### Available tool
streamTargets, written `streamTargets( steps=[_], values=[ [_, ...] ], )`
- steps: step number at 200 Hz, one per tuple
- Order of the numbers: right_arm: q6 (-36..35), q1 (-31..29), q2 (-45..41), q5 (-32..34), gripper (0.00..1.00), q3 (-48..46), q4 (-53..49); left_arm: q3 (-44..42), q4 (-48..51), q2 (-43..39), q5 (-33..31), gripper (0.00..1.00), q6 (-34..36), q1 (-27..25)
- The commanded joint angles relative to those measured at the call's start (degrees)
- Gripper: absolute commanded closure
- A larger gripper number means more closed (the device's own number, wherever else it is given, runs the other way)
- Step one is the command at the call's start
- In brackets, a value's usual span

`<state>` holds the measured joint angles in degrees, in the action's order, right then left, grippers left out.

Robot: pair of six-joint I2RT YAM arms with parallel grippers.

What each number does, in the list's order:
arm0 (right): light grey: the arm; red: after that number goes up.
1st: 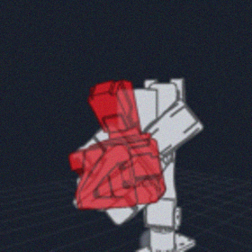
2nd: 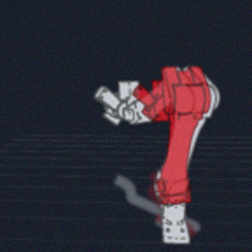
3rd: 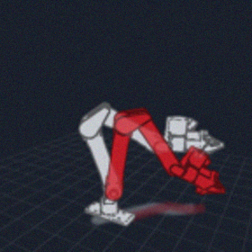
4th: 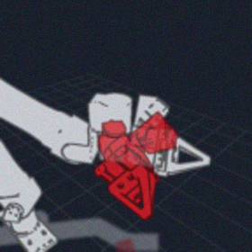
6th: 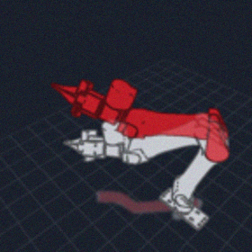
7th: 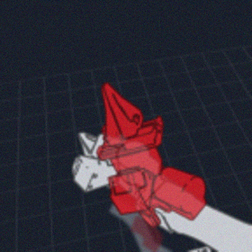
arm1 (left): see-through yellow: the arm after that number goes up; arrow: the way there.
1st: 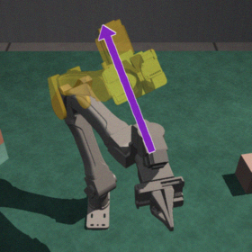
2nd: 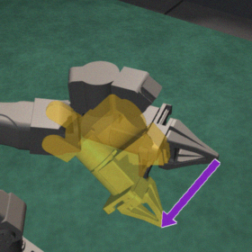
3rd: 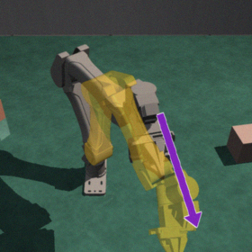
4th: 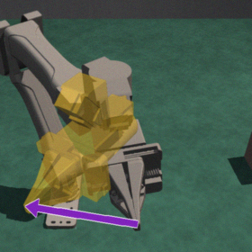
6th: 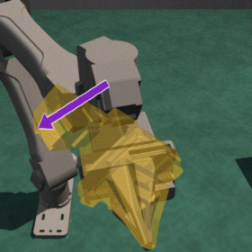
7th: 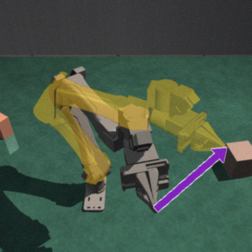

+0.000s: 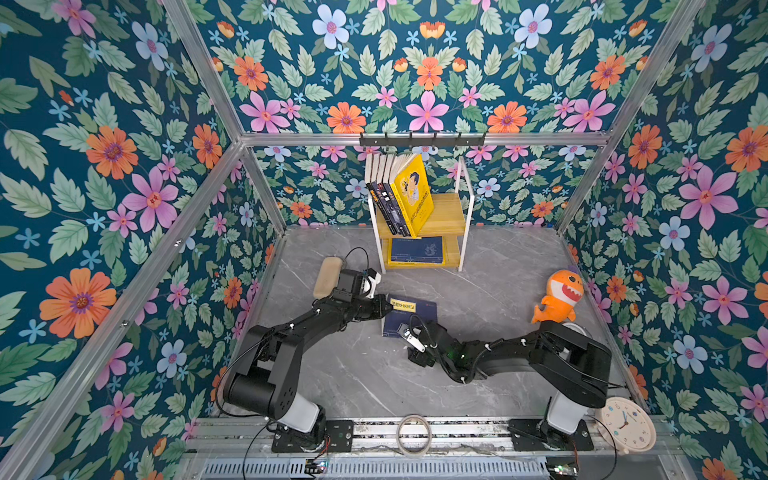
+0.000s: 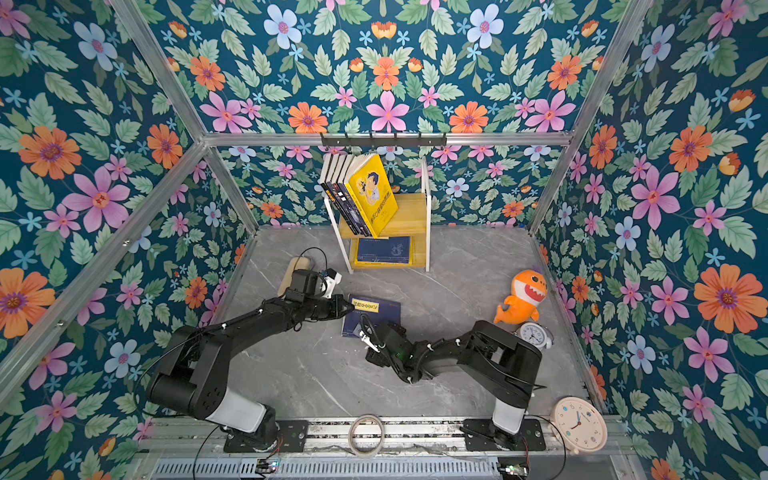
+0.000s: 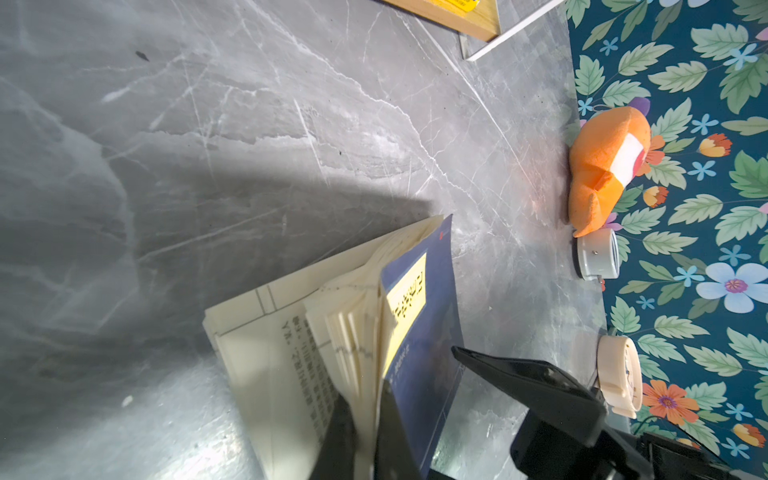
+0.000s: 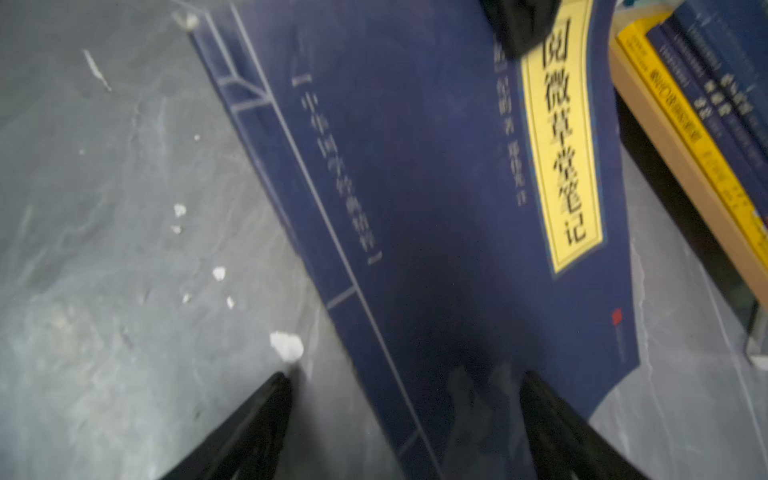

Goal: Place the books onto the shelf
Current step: 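Lift the dark blue book upright toward the shelf while the left gripper withdraws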

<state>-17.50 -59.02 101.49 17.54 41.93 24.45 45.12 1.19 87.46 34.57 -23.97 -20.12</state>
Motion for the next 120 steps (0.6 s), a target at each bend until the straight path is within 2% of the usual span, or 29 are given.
streamTargets(
  steps=[1, 28, 38, 48, 55, 65, 84, 95, 120],
  values=[
    [-6.4, 0.05, 2.14, 4.86, 0.15, 0.92, 5.34, 0.1, -0.16, -0.22, 1.25, 1.0, 0.3, 0.07],
    [-8.77, 0.06, 4.73, 5.76, 0.23, 0.94, 10.71, -0.19, 0.21, -0.3, -0.29, 1.0, 1.07, 0.23],
    [-9.64, 0.05, 5.71, 6.38, 0.35, 1.36, 11.32, -0.51, -0.2, -0.65, -0.46, 1.0, 0.15, 0.47],
    [-10.44, 0.05, 6.08, 6.66, 0.56, 1.52, 11.42, -0.88, -0.7, -1.22, -0.02, 1.0, -0.13, 0.68],
    [-10.77, 0.05, 5.79, 6.71, 0.69, 1.25, 11.65, -1.14, -0.76, -1.7, 0.15, 0.93, 0.55, 0.78],
    [-10.8, 0.05, 5.1, 6.44, 0.8, 0.5, 12.06, -1.44, -0.39, -2.19, -0.64, 0.82, 1.6, 1.04],
    [-12.46, 0.05, 3.98, 7.26, 1.0, -0.16, 11.43, -1.64, -0.04, -3.39, -2.18, 0.7, 0.39, 2.79],
    [-13.62, 0.05, 2.93, 7.59, 1.0, -0.19, 10.18, -1.75, -0.6, -4.36, -1.58, 0.63, -0.21, 4.32],
    [-16.45, 0.32, 1.31, 7.49, 1.0, -0.56, 9.55, -2.2, -1.37, -6.5, -2.39, 0.58, 0.91, 8.05]
  ],
)
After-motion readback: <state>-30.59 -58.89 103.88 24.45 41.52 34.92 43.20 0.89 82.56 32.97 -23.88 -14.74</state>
